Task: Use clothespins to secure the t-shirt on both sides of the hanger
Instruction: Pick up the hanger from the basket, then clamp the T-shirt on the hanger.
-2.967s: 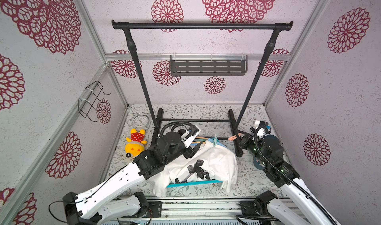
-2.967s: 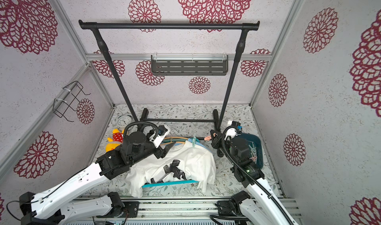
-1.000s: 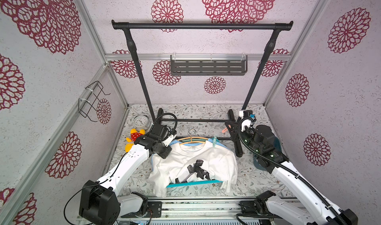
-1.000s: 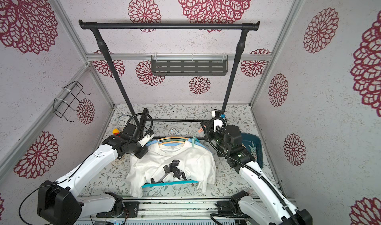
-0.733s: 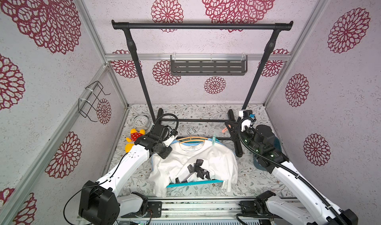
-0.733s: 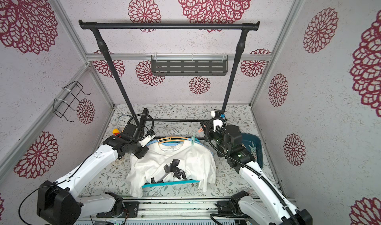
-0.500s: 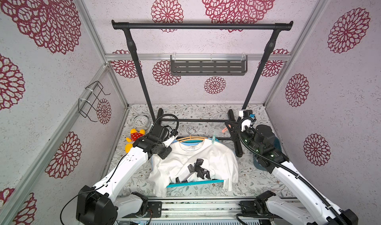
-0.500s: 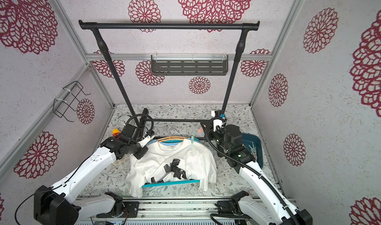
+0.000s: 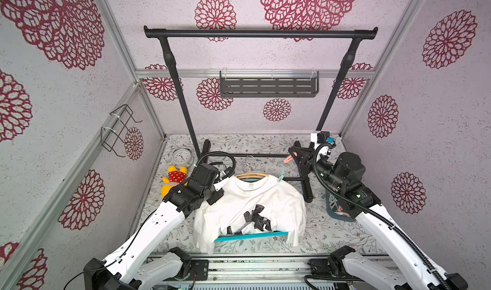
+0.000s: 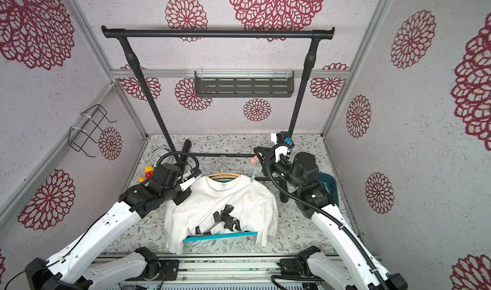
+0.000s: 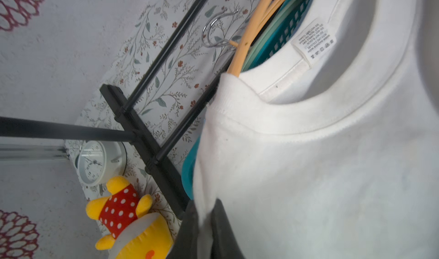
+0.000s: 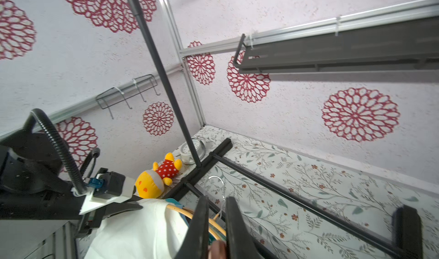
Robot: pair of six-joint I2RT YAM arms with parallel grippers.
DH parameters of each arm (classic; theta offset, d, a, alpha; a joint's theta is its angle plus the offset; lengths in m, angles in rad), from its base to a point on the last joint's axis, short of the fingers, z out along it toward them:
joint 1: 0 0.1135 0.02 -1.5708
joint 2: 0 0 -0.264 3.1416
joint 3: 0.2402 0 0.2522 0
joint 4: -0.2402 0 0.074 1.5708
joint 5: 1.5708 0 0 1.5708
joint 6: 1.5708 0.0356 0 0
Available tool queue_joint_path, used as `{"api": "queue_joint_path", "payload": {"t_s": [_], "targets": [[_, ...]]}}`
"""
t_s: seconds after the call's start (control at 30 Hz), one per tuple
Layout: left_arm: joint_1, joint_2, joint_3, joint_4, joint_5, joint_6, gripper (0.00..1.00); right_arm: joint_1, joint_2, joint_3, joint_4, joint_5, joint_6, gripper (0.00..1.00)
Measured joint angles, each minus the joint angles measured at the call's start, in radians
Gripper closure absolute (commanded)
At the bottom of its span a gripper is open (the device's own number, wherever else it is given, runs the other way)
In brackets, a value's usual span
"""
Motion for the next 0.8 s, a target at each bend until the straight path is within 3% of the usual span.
{"api": "queue_joint_path", "payload": {"t_s": [0.43, 0.8], "targets": [[-0.111, -0.042, 0.012, 0.166, -0.015, 0.270, 1.00, 0.112, 0.249, 0.340, -0.193, -0.123, -0.006, 1.00], [-0.134, -0.103, -0.006, 0.277, 0.088, 0.539, 1.00, 0.227, 0.451, 0.585, -0.401, -0.114, -0.084, 1.00]]}}
